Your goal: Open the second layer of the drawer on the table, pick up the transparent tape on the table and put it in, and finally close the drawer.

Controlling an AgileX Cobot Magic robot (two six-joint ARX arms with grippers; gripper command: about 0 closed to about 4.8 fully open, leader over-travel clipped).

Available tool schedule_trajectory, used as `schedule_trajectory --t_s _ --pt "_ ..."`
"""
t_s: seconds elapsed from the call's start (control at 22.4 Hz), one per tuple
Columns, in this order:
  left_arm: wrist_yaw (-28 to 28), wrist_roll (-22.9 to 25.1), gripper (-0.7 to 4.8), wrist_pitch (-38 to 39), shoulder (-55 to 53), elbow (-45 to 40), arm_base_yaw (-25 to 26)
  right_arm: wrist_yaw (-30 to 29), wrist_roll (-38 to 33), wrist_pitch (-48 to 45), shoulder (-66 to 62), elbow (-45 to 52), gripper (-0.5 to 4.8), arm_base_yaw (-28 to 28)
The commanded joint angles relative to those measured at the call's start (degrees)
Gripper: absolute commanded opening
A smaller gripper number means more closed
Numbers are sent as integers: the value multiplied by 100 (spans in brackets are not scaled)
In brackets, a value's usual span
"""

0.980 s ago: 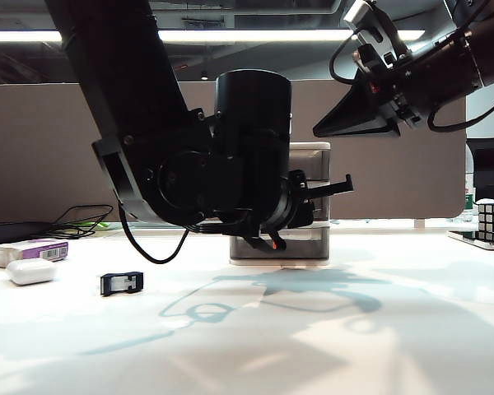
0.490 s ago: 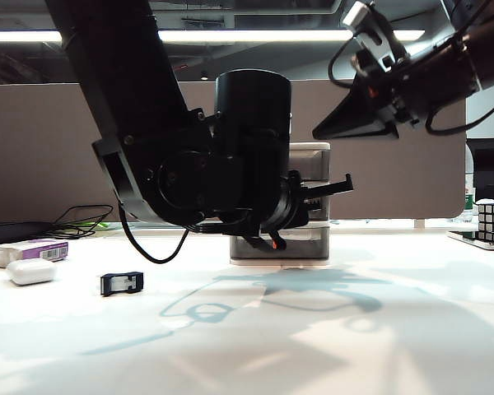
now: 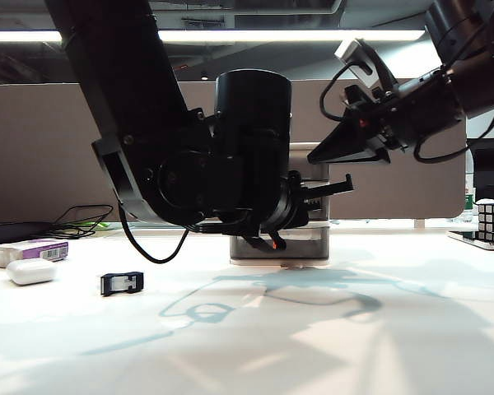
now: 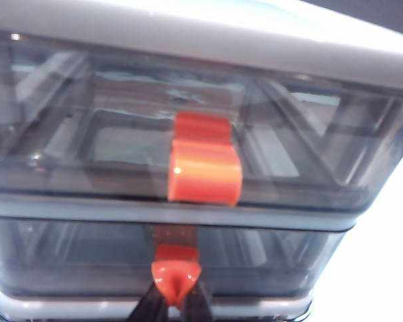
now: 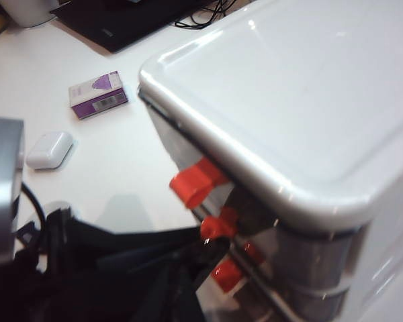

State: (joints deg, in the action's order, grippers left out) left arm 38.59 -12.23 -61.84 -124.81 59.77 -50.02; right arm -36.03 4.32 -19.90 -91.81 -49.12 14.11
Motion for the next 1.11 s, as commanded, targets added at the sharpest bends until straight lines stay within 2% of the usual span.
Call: schedule_trajectory --t_s 0.04,0.45,0.89,1.11 --pt "2 22 -6 11 24 -35 -26 -13 -24 -166 -155 -201 -5 9" --pt "-33 20 -6 210 92 -59 -164 -55 -131 -234 -542 -518 -5 11" --pt "-28 -313 -6 313 584 -726 -225 -2 -181 -267 -780 -835 -5 72" --pt "-20 -365 -6 304 789 -1099 -431 31 -238 -267 -813 -881 -5 136"
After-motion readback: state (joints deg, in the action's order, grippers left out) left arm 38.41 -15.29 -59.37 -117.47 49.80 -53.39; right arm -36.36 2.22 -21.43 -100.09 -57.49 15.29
